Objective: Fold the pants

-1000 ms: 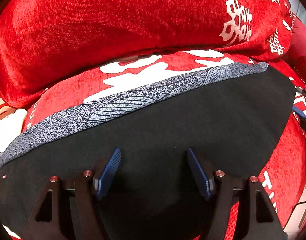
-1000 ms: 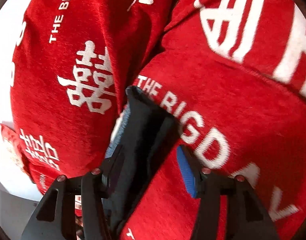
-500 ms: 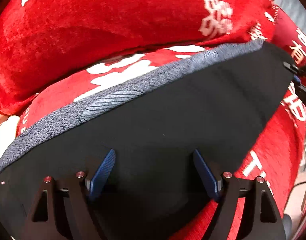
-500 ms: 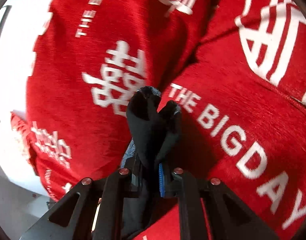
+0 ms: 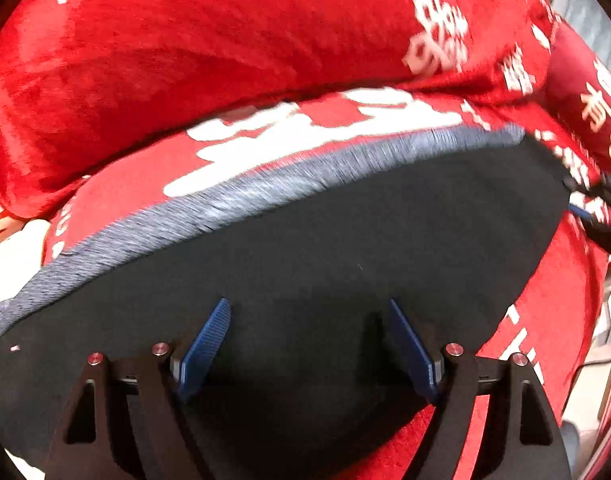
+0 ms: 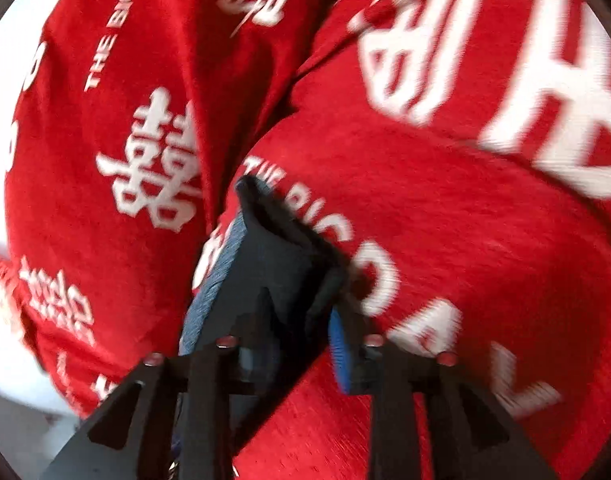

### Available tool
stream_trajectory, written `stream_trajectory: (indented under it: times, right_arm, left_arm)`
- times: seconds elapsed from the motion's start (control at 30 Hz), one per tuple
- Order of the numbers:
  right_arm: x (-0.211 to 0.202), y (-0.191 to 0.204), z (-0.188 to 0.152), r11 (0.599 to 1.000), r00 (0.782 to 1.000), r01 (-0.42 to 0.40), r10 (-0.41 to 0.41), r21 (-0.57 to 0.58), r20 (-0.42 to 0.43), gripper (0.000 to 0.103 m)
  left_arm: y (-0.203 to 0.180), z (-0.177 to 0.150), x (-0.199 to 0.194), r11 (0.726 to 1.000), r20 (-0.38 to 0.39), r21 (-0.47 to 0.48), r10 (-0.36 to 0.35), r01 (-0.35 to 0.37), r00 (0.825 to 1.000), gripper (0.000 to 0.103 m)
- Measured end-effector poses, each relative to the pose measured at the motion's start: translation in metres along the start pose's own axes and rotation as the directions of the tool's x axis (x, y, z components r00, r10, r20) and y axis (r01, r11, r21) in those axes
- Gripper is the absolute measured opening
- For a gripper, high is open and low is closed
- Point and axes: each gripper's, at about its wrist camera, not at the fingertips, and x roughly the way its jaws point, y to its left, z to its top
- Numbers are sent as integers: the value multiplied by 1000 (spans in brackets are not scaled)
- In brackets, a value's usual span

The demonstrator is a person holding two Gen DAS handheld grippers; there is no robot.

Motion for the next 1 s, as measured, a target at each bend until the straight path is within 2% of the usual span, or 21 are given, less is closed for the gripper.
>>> stream_trajectory:
  times: [0.07,0.1,0.17,0.27,0.33,0.43,0.47,0.57,0.6,0.73,0.77,0.8,0.83,0.9,0.93,1.0]
  right_arm:
    - [-23,15,-4,996,997,59,-55,-69,58,37]
    - [-33,26,-6,993,997,43,-35,-108,72,37]
    - [-37,62,-14,972,1000,-9,15,-235,26,37]
    - [-5,128,-47,879,997,-21,-17,-476,-77,37]
    - [30,161,-74,822,992,-22,-54,-570,-116,37]
    - [90,189,-107,813,973,-75,-67,-577,-221,37]
    - [108,198,-118,791,968,-73,-90,-608,-233,37]
    - [144,213,-143,695,955,3,-216,-719,-204,37]
    - [154,212,-146,679,950,36,-251,-734,-186,35]
    - [161,204,-126,722,965,69,-225,-688,-138,32]
    - [162,206,-124,712,964,103,-243,-694,-107,32]
    - [163,207,-121,685,956,175,-289,-707,-44,32]
    - [162,206,-116,674,949,216,-314,-706,-9,32]
    - [143,196,-104,719,954,231,-301,-655,6,32]
    - [128,192,-99,729,958,237,-285,-642,31,36]
    - [104,192,-91,688,951,290,-283,-665,121,38]
  left_arm:
    - [12,5,-8,999,30,-45,9,-8,1000,81]
    - [17,8,-10,998,38,-62,18,-16,999,81]
    - [24,15,-10,995,40,-87,47,-43,998,81]
    - [26,24,2,988,31,-90,132,-129,991,81]
    - [28,28,13,983,28,-111,153,-149,988,81]
    - [37,33,27,974,23,-158,170,-165,985,81]
    - [42,34,32,971,19,-178,167,-161,986,81]
    - [52,33,45,964,3,-192,189,-185,982,81]
    - [54,32,48,965,14,-192,187,-181,982,81]
    - [62,37,55,961,8,-210,185,-180,983,87]
    - [66,39,56,958,2,-230,175,-170,985,87]
    - [71,40,56,953,-5,-260,163,-158,987,87]
    - [74,39,55,947,-8,-281,158,-153,987,87]
    - [79,36,45,941,-5,-303,157,-151,988,87]
    - [80,34,39,944,9,-298,152,-142,988,87]
    - [85,25,26,948,27,-279,165,-152,986,87]
